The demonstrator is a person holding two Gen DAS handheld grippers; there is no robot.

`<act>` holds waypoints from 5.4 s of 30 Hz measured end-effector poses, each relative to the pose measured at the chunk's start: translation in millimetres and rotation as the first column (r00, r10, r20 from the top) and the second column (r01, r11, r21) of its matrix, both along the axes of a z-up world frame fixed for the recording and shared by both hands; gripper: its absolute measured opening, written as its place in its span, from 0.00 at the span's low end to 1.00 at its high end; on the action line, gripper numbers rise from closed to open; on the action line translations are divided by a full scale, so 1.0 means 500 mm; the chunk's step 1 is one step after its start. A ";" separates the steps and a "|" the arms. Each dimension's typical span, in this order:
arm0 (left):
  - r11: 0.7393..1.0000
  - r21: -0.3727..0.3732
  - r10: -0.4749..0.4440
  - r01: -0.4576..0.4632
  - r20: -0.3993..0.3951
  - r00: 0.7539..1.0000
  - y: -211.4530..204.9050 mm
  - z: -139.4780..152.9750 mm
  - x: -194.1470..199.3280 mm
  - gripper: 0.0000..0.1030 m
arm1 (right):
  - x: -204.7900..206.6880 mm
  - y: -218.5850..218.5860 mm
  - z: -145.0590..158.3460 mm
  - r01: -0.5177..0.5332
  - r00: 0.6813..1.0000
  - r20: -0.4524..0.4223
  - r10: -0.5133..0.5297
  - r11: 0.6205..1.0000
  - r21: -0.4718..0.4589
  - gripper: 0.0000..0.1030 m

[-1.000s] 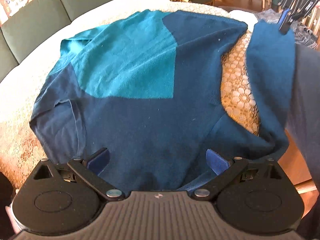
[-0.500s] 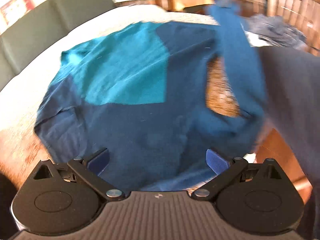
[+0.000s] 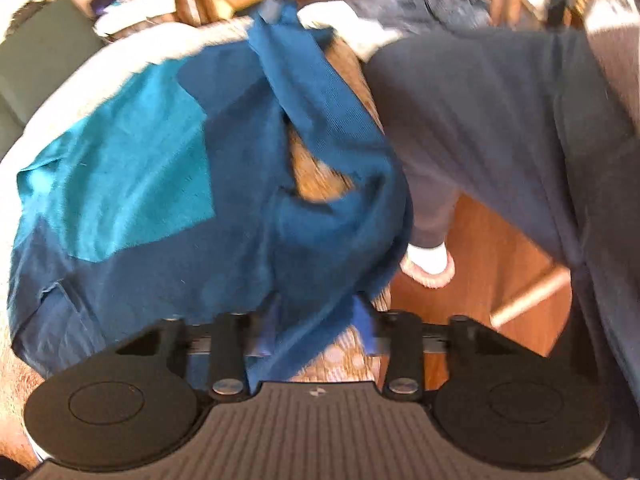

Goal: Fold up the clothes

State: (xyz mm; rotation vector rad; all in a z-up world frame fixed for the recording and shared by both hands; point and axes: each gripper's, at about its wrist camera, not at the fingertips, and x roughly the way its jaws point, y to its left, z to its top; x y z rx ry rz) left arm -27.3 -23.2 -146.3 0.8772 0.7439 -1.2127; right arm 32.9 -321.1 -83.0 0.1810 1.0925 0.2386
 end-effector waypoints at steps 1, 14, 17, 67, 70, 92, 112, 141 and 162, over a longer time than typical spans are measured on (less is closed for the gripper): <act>0.999 0.025 -0.020 0.020 0.001 1.000 0.000 -0.006 -0.002 0.32 | 0.002 0.000 -0.004 0.003 1.000 -0.005 -0.003 1.000 0.001 1.00; 0.999 -0.030 -0.011 0.011 -0.007 1.000 0.025 0.009 -0.013 0.03 | -0.093 -0.081 0.032 0.178 0.983 0.015 -0.185 0.960 0.215 1.00; 0.996 -0.082 0.021 -0.023 -0.029 0.999 0.026 0.034 -0.002 0.02 | -0.086 -0.082 0.034 0.179 0.983 0.009 -0.185 0.962 0.207 1.00; 0.995 -0.005 -0.103 0.103 -0.004 0.995 -0.022 0.011 -0.031 0.05 | -0.108 -0.096 -0.122 0.194 0.950 -0.261 -0.169 0.978 0.071 1.00; 0.997 -0.028 -0.071 0.070 -0.005 0.997 -0.019 0.008 -0.028 0.02 | -0.109 -0.100 -0.122 0.197 0.949 -0.263 -0.172 0.978 0.073 1.00; 0.985 -0.125 0.123 -0.123 -0.007 0.992 0.001 0.030 0.020 0.01 | -0.104 -0.127 -0.181 0.377 0.881 -0.333 -0.335 0.924 0.068 1.00; 0.976 -0.155 0.150 -0.155 -0.040 0.988 0.014 0.035 0.041 0.01 | -0.111 -0.128 0.047 0.411 0.909 -0.025 -0.417 0.883 0.225 1.00; 0.709 -0.136 0.551 -0.692 -0.505 0.664 0.117 -0.038 0.300 0.01 | 0.536 0.177 -0.056 0.289 0.957 -0.016 -0.289 0.953 0.086 1.00; 0.659 -0.083 0.541 -0.748 -0.638 0.547 0.160 -0.038 0.281 0.04 | 0.041 0.286 -0.079 -0.598 0.798 -0.041 0.602 0.798 0.068 1.00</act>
